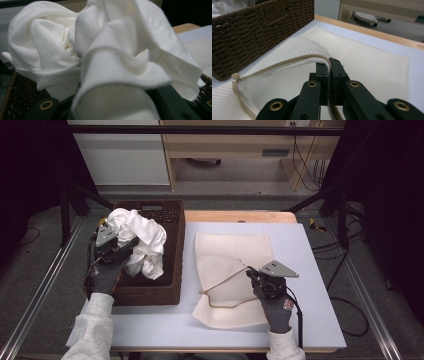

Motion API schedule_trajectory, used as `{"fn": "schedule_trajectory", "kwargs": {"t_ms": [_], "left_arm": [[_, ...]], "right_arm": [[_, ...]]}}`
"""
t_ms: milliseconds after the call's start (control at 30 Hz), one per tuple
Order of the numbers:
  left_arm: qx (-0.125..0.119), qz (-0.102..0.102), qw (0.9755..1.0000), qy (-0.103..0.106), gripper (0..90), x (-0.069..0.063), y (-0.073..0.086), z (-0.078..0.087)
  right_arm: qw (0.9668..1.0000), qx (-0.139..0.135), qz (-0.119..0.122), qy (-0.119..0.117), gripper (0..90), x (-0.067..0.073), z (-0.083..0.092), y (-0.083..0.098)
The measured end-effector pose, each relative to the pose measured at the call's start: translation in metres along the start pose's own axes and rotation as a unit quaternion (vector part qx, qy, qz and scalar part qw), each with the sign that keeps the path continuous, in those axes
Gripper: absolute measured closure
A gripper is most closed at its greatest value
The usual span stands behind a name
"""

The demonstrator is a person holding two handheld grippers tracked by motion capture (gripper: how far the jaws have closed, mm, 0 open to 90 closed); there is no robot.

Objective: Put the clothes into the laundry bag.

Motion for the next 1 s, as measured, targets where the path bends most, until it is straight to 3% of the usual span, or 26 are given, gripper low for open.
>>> {"fn": "schedule_trajectory", "kwargs": {"t_ms": [367, 633, 1000], "left_arm": [[-0.071, 0.003, 0.9975, 0.000, 67.5, -0.007, -0.038, 0.029], [-0.125, 0.001, 0.9921, 0.005, 67.5, -0.019, -0.076, 0.062], [-0.156, -0.013, 0.9872, 0.029, 67.4, -0.045, -0.106, 0.090]], "right_arm": [[1.0000, 0.000, -0.001, 0.000, 87.0, 0.001, -0.001, 0.000], [1.0000, -0.001, -0.001, 0.000, 87.0, 0.001, -0.001, -0.001], [1.0000, -0.004, 0.000, 0.001, 87.0, 0.001, -0.002, -0.004]]}}
Point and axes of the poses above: each handheld gripper's, and its own axes: z roughly backward along the jaws, y roughly out of its underside, x roughly to its left, the point moved 8 cm from there along -z, roughly forward along the jaws, and after that the axes turned 6 degrees about -x, right-handed, at the moved point
